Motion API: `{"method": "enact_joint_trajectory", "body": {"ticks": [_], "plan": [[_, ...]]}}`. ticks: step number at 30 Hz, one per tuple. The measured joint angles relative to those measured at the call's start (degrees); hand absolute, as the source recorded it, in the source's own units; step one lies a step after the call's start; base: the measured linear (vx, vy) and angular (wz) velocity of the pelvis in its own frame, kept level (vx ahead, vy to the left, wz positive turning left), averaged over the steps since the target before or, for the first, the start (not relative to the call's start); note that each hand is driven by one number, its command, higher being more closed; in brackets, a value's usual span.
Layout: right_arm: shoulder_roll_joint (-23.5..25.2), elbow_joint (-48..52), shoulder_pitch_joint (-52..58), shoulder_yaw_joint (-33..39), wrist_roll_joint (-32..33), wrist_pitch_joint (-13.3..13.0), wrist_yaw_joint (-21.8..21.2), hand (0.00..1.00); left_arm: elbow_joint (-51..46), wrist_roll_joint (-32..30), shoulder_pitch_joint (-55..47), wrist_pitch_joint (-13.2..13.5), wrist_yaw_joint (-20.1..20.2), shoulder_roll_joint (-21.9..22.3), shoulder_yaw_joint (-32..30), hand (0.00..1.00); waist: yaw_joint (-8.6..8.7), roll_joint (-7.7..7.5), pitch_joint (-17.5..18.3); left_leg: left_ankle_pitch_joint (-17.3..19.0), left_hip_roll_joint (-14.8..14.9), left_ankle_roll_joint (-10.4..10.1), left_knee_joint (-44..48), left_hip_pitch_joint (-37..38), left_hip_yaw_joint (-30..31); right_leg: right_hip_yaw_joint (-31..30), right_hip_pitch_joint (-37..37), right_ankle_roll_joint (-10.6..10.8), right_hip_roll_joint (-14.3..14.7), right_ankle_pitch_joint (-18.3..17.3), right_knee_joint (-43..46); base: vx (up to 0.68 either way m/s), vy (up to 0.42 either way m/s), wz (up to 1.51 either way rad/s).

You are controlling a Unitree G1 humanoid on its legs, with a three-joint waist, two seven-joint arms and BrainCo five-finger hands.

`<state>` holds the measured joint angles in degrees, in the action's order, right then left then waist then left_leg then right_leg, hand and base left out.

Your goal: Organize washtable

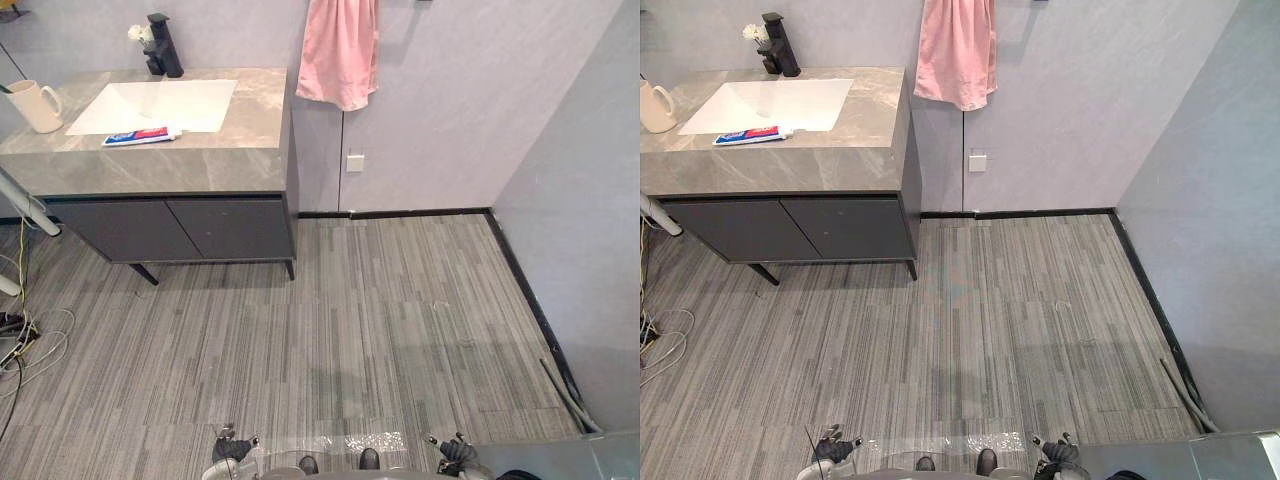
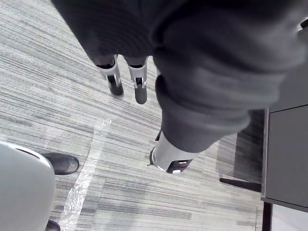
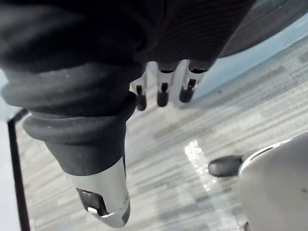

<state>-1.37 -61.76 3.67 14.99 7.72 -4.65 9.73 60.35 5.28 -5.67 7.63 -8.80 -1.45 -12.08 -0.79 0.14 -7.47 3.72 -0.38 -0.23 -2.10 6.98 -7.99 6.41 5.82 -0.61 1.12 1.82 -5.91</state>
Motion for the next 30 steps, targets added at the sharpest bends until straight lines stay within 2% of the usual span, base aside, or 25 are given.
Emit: {"method": "enact_joint_trajectory", "body": {"ticks": [4,30], "plan": [[-0.03,-0.10,-0.28,-0.06,-1.63,0.20,-0.11,0.00,0.03,-1.47,0.13,-0.37,0.30,0.01,-0.06,0.00,0.01,0.00,0.00,0.00,0.01,0.00,-0.01,0.04,-0.06,-0.04,0.03,0.00,0.00,0.00,0.00,0.00,0.000,0.00],[0.08,-0.12,-0.67,-0.38,-1.28,0.97,-2.17,0.00,0.31,-1.51,0.86,-0.92,2.52,-0.03,1.21,0.00,-0.12,-0.29,-0.22,0.34,0.73,-0.34,-0.70,-0.60,-2.24,-1.71,-1.18,-0.17,0.67,-0.23,0.23,0.00,-0.002,-0.03]]}}
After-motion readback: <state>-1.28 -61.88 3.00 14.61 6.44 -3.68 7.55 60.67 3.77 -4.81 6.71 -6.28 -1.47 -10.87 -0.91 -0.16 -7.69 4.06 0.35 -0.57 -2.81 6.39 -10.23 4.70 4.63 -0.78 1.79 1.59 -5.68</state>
